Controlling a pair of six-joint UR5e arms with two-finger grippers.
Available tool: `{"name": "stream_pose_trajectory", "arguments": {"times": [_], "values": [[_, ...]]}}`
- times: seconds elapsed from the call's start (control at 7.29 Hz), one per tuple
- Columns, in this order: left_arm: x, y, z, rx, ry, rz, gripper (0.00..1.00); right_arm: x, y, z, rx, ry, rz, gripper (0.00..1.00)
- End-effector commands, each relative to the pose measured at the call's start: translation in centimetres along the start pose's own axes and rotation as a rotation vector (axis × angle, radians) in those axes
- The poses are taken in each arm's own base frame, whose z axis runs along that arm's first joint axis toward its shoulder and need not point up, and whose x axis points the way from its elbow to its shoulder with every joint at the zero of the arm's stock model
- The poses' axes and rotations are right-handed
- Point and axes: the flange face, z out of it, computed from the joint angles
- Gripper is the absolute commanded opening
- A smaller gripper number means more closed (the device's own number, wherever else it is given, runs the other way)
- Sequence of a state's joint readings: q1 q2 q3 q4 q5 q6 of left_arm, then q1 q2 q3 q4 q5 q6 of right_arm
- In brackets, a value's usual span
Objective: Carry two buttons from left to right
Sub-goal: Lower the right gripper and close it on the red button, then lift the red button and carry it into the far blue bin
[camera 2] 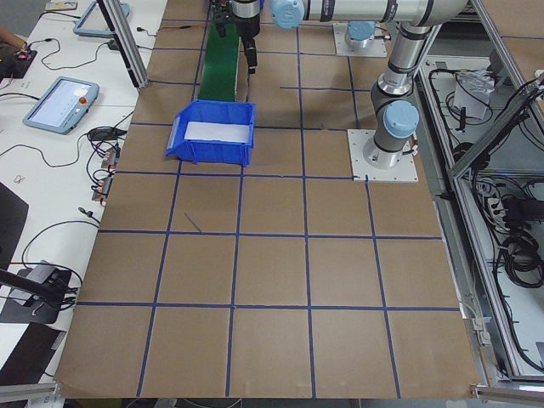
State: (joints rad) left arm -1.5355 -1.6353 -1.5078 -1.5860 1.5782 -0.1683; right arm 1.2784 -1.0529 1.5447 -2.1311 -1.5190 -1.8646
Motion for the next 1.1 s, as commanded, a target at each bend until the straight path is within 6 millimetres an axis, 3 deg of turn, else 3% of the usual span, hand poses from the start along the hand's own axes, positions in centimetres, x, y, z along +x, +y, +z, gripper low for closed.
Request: {"name": "stream_pose_trajectory", "arguments": {"times": [0.0,0.14,0.27,0.41,0.69,0.82,0.96], "values": [[0.0,0.0,0.0,0.000,-0.002,0.001,1.00,0.7,0.7,-0.9,-0.040,0.010,-0.031,0.05],[0.0,0.0,0.1,-0.001,-0.002,0.001,1.00,1.4,0.8,-2.5,-0.050,0.039,-0.045,0.04],[0.0,0.0,0.0,0.000,-0.002,0.000,1.00,2.9,2.2,-5.5,-0.067,0.090,-0.038,0.04],[0.0,0.0,0.1,-0.001,-0.002,0.000,1.00,3.5,5.9,-8.4,-0.086,0.105,-0.086,0.04],[0.0,0.0,0.1,-0.001,-0.002,0.001,1.00,1.4,18.0,-12.0,-0.129,0.127,-0.143,0.04],[0.0,0.0,0.1,-0.001,-0.002,0.001,1.00,-0.2,22.1,-12.2,-0.133,0.119,-0.161,0.04],[0.0,0.0,0.2,-0.003,-0.002,0.001,1.00,-1.1,23.4,-10.4,-0.087,0.113,-0.222,0.05]]}}
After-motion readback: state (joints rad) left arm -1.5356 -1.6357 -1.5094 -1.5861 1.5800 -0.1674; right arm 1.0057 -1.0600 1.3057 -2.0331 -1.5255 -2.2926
